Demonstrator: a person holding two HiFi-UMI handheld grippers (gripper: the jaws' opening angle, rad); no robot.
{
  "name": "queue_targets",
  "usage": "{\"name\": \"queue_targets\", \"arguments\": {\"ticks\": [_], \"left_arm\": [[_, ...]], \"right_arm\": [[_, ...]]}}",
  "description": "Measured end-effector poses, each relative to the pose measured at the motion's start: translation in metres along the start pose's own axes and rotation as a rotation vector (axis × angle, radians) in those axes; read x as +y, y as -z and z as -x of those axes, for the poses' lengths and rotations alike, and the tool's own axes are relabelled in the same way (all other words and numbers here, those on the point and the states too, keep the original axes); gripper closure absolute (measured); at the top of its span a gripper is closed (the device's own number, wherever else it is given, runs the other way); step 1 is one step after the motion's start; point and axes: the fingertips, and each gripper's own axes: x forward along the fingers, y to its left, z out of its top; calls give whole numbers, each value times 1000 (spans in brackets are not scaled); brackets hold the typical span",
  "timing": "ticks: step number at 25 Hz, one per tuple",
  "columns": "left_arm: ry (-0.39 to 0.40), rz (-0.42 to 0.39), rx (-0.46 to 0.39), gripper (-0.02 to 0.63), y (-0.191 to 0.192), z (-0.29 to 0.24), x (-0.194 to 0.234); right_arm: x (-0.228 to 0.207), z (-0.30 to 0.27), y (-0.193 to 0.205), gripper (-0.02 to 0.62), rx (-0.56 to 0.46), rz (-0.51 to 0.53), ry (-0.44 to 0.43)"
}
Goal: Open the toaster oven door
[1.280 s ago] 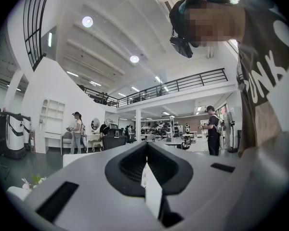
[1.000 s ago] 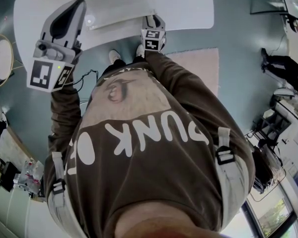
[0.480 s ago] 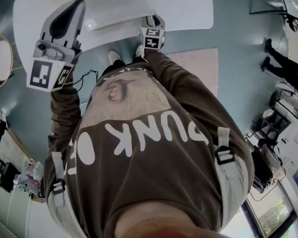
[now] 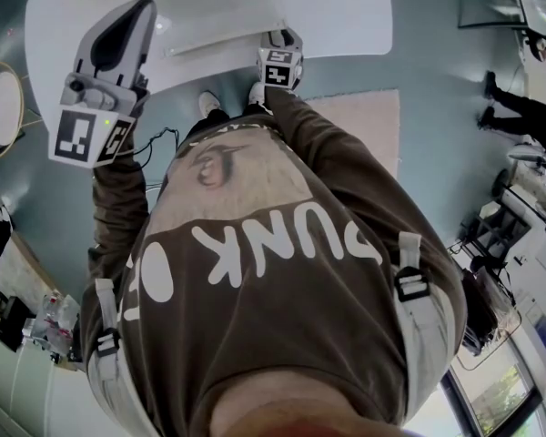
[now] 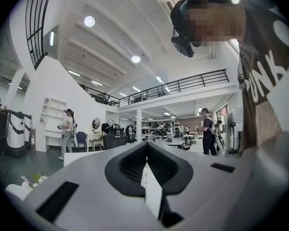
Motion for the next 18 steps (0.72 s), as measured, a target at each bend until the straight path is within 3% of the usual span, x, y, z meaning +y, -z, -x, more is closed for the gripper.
{"name": "queue_targets", "arguments": {"ticks": [18], "left_arm": [[19,10,-1,601,4,-5,-2]], "right_arm": [[0,22,4,437,-15,7,-40]]}}
